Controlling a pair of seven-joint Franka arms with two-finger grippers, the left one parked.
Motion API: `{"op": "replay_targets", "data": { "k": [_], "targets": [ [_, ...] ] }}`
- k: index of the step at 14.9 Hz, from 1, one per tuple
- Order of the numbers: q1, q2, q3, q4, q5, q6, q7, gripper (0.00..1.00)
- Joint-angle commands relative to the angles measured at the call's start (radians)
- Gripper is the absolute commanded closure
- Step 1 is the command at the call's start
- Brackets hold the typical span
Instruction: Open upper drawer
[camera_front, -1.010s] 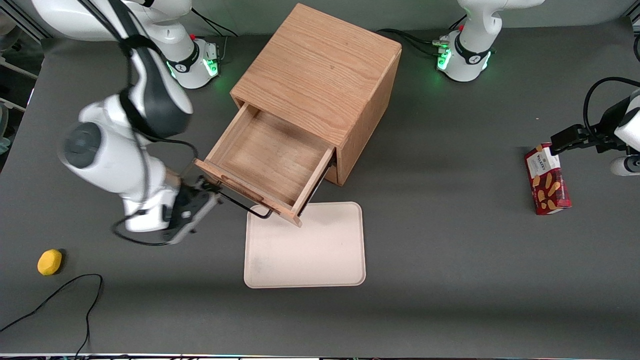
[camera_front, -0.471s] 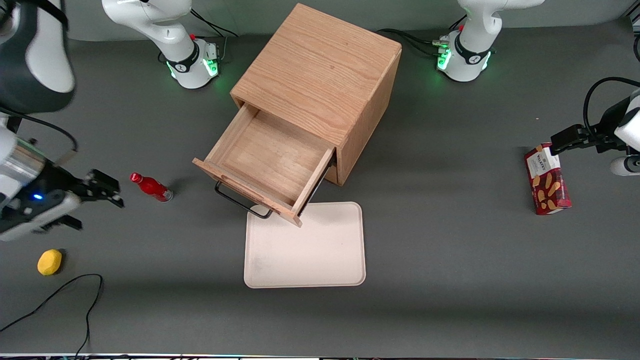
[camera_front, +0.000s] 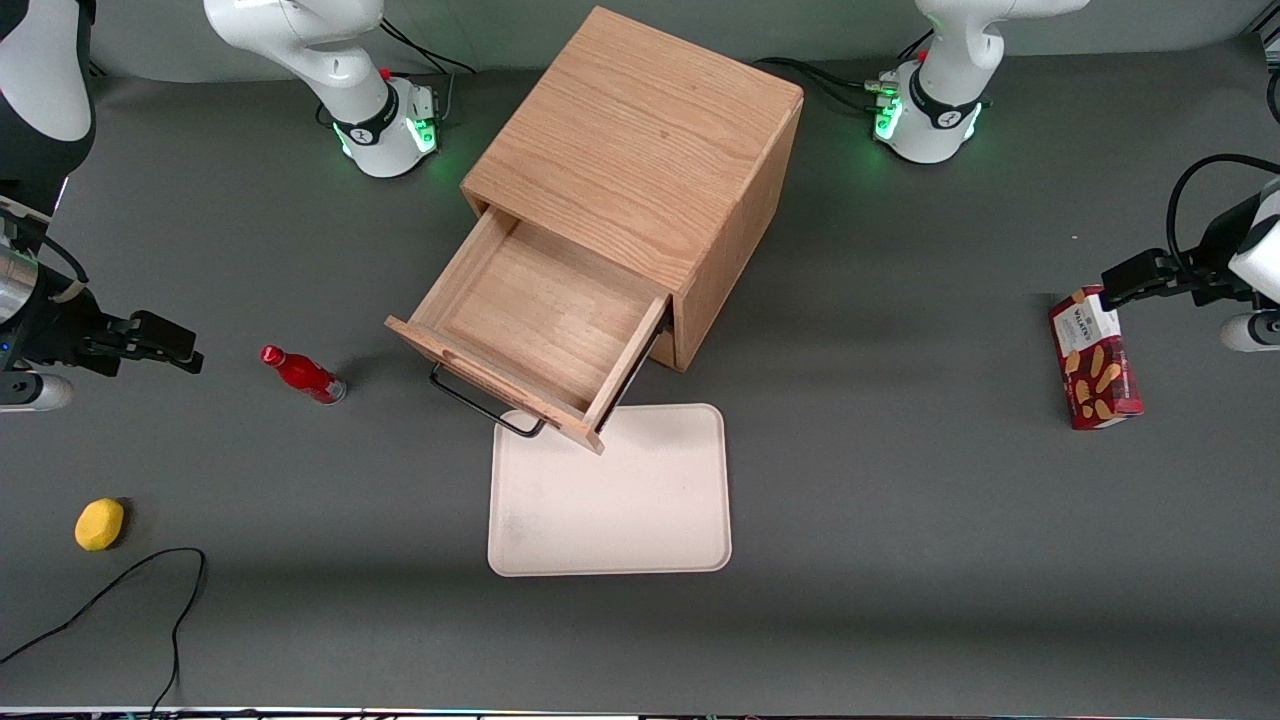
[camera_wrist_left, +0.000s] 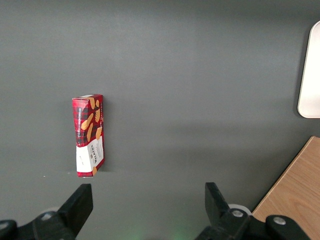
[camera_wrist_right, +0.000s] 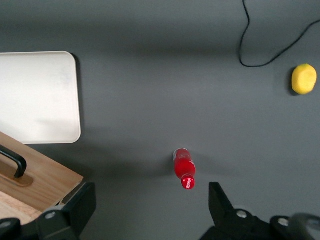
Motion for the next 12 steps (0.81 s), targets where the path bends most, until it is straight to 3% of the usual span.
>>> {"op": "replay_targets", "data": {
  "k": [1,12],
  "targets": [
    [0.005,-0.007,0.001,-0.004,-0.027,-0.005,0.035,0.00],
    [-0.007,-0.092,0.001,-0.051,-0.016,-0.005,0.038,0.00]
  ]
}}
